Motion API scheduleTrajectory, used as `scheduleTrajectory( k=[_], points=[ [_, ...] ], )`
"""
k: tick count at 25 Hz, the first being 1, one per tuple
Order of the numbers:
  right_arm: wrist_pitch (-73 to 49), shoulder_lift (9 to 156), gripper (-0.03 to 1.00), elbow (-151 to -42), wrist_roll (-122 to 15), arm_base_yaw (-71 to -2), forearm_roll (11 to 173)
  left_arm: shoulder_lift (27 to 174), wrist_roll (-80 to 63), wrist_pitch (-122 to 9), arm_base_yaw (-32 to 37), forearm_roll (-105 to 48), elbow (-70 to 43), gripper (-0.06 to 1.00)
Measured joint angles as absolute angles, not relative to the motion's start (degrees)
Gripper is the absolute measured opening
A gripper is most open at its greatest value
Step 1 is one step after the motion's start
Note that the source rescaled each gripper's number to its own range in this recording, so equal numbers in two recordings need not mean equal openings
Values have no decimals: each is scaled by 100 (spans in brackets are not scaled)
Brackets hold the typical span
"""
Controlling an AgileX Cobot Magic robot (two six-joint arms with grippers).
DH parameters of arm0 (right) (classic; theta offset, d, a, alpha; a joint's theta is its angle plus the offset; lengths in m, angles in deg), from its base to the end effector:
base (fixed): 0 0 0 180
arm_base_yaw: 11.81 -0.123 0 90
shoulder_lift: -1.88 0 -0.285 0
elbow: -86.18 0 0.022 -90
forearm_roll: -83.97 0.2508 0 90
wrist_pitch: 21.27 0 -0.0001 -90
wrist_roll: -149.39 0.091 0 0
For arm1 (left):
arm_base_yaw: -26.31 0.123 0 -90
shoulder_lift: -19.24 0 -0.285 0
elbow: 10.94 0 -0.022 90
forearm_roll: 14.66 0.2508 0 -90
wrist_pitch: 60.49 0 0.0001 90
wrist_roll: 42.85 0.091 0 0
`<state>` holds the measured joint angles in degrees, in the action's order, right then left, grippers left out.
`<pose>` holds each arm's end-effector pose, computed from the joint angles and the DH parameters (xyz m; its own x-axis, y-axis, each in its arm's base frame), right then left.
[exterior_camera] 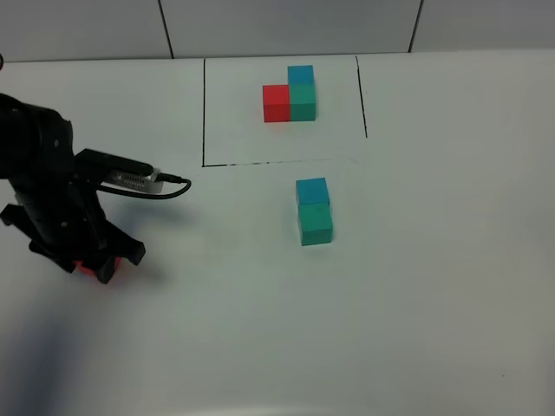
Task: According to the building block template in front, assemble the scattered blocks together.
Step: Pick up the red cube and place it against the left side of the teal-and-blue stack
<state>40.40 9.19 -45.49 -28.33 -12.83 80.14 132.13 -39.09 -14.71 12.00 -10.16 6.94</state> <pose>-0.0073 -0.0055 0.2773 -0.4576 -0.0001 -0.8892 0.0382 0.9991 -0.0198 0.3120 -0.0743 0.1478 -0.9309 0.3613 -0.0545 0.3579 0.9316 0.0631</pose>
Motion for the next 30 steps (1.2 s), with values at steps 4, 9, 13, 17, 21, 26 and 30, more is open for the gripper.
scheduleTrajectory(
  k=[4, 9, 13, 17, 21, 26, 30],
  points=[
    [4040, 919, 85, -4549, -2833, -1283, 8014, 13213, -2046, -1477, 797, -1281, 149, 0],
    [4040, 919, 85, -4549, -2833, -1283, 8014, 13460, -380, -1263, 191, -1670, -597, 0],
    [4040, 919, 85, -4549, -2833, -1283, 8014, 13978, 153, -1086, -117, -1675, -1184, 0],
    [4040, 919, 85, -4549, -2833, -1283, 8014, 14513, 257, -1032, -411, -1675, -1680, 0],
    [4040, 919, 85, -4549, -2833, -1283, 8014, 14932, 264, -825, -653, -1593, -2116, 0],
    [4040, 919, 85, -4549, -2833, -1283, 8014, 15263, 110, -532, -885, -1161, -2608, 0],
    [4040, 919, 85, -4549, -2833, -1283, 8014, 15446, 120, -438, -979, -1067, -2930, 0]
  ],
)
